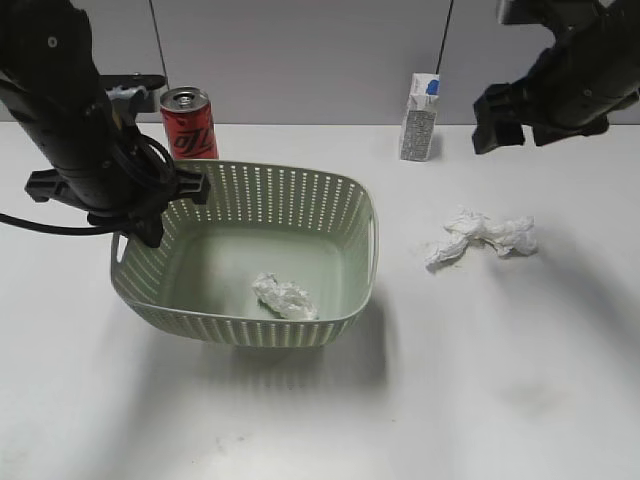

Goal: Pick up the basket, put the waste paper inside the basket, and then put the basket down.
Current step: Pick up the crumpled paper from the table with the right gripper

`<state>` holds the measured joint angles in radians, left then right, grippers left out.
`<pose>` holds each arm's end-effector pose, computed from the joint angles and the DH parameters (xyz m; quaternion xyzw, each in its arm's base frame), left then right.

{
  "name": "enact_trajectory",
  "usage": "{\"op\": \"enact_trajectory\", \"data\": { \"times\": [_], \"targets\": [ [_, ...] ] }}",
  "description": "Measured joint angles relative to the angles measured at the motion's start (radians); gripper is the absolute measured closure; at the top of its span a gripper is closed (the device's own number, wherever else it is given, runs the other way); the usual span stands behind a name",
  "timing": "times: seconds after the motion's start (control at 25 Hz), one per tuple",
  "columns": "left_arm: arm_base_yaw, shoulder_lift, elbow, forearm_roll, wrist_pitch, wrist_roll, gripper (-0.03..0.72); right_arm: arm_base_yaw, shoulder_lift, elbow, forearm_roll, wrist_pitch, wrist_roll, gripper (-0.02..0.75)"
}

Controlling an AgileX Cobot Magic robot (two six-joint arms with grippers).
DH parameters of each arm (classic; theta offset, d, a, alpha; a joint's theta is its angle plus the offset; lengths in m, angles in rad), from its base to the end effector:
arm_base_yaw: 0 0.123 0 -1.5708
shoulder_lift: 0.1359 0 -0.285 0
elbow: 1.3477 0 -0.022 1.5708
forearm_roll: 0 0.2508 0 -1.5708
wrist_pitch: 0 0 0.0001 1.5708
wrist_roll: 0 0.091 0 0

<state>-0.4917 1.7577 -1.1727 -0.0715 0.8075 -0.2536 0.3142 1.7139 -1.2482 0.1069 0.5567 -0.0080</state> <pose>0.3020 -0.1671 0.2052 0.0967 0.9861 -0.0750 0.1127 0.3538 0.1204 0.2517 -0.1183 0.9418 0.0881 0.3021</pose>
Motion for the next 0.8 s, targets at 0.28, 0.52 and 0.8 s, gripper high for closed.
{"op": "enact_trajectory", "data": {
  "times": [0.28, 0.52, 0.8],
  "targets": [
    [0.000, 0.000, 0.000, 0.000, -0.001, 0.000, 0.688, -0.150, 0.183, -0.001, -0.020, -0.001, 0.062, 0.192],
    [0.000, 0.000, 0.000, 0.001, -0.006, 0.000, 0.688, -0.152, 0.322, -0.001, -0.107, -0.087, 0.059, 0.199],
    [0.000, 0.000, 0.000, 0.002, -0.010, 0.000, 0.688, -0.152, 0.365, -0.001, -0.151, -0.140, 0.058, 0.230]
  ]
}}
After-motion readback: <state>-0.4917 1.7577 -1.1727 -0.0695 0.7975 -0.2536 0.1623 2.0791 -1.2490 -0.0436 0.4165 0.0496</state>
